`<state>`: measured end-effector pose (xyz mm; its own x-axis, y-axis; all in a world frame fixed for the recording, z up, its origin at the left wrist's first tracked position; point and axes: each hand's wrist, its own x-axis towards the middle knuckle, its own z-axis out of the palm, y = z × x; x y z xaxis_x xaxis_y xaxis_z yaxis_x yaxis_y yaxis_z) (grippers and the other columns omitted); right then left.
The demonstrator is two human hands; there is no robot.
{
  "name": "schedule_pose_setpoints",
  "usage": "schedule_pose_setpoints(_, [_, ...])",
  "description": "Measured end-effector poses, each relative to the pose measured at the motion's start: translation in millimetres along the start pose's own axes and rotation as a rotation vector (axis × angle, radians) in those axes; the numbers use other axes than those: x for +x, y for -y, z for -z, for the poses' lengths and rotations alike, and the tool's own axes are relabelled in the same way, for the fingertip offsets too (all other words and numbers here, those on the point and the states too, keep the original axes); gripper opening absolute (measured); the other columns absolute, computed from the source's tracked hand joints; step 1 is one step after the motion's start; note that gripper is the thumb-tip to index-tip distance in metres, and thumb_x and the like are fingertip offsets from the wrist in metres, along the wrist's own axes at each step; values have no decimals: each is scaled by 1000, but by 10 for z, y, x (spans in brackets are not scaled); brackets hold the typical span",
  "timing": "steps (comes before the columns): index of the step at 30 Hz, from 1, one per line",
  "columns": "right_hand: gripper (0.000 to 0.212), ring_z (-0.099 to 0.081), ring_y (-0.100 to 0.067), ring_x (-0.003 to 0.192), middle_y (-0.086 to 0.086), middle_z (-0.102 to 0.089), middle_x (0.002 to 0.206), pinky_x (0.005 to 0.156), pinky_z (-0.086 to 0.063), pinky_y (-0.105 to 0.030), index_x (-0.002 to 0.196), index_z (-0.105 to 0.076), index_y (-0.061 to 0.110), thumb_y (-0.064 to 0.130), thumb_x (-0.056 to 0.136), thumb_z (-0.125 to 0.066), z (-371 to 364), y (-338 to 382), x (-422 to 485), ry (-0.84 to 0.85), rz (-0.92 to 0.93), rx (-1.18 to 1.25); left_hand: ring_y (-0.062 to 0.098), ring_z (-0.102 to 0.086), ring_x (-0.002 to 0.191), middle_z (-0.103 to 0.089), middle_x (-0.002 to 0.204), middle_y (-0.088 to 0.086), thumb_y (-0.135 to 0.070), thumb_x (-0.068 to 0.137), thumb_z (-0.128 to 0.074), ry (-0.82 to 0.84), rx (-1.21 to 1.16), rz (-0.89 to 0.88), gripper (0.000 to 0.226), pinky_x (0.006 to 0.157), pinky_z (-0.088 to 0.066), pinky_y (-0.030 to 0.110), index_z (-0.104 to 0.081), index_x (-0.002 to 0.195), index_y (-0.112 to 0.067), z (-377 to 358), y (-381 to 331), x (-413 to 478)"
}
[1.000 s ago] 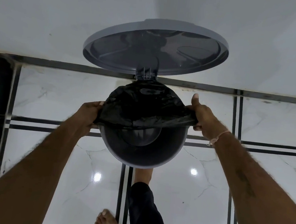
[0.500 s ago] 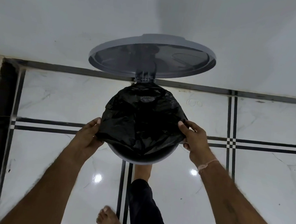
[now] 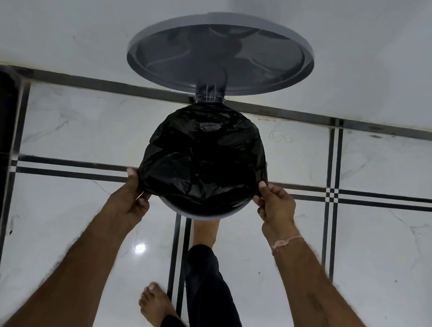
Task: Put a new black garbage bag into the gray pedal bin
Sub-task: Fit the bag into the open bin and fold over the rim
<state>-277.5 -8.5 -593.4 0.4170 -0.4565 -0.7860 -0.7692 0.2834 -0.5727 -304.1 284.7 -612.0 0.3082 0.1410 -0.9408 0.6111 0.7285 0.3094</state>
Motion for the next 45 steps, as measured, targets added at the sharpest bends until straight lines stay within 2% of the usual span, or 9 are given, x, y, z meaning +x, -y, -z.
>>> schedule_pose_setpoints(7, [23,-61,-16,65,-12,-61,88,52,-57,-19,100,-58,8,-12,100,-46,-70,-76,-41,-43,26,40,1,-71,82,-75,105,-9,-26,87,-68,180,-171,5,23,56,-51,10,-71,109,-20,107,129,-101])
schedule_pose_setpoints(10, [7,-62,-15,74,-7,-65,84,61,-56,-20,94,-64,7,6,96,-70,-117,-126,-70,-43,64,46,5,-67,91,-73,110,-6,-25,85,-70,151,-185,14,24,56,-52,12,-71,108,-18,125,177,-139])
schedule_pose_setpoints(13, [40,-64,-15,81,-4,-66,97,75,-57,-27,112,-57,4,8,83,-85,-180,-157,-87,-70,71,34,9,-66,89,-73,107,-4,-36,90,-68,59,-160,34,25,50,-52,14,-69,106,-17,81,217,-171])
schedule_pose_setpoints(18, [26,-58,-19,61,-11,-68,90,52,-47,-27,105,-65,5,3,85,-81,-204,-251,-128,-152,-7,-28,7,-65,82,-74,101,-3,-27,92,-71,76,-172,62,18,56,-54,15,-72,105,-15,48,302,-251])
schedule_pose_setpoints(21, [14,-60,-19,60,-10,-67,83,53,-52,-24,88,-65,5,4,87,-79,-187,-329,-196,-191,-2,-48,9,-64,83,-75,92,-2,-21,94,-70,86,-170,83,9,54,-54,17,-71,100,-15,70,389,-300])
schedule_pose_setpoints(27, [9,-69,-21,75,-12,-71,88,56,-59,-19,91,-66,1,-7,93,-70,-181,-397,-409,-133,-92,168,8,-61,80,-75,89,-2,-21,99,-64,58,-235,102,8,52,-53,16,-69,99,-15,12,558,-363])
schedule_pose_setpoints(34, [14,-53,-9,52,-2,-63,73,37,-33,-17,87,-63,12,11,100,-67,-125,-473,-492,-118,-238,151,13,-60,82,-74,79,0,-14,105,-54,5,-300,151,17,50,-55,19,-66,93,-12,-89,685,-391])
schedule_pose_setpoints(37, [9,-59,-3,41,-4,-66,77,35,-37,-15,96,-62,11,10,104,-60,-104,-486,-464,-116,-278,205,14,-59,84,-67,94,1,-9,106,-52,-17,-331,153,18,52,-56,18,-64,94,-12,-110,727,-339])
schedule_pose_setpoints(45, [24,-58,-14,60,-8,-69,65,42,-54,-18,89,-65,2,18,106,-57,-195,-546,-426,-31,-468,506,14,-59,81,-66,99,4,-4,108,-44,-15,-360,186,25,47,-53,16,-64,95,-11,-167,755,-177])
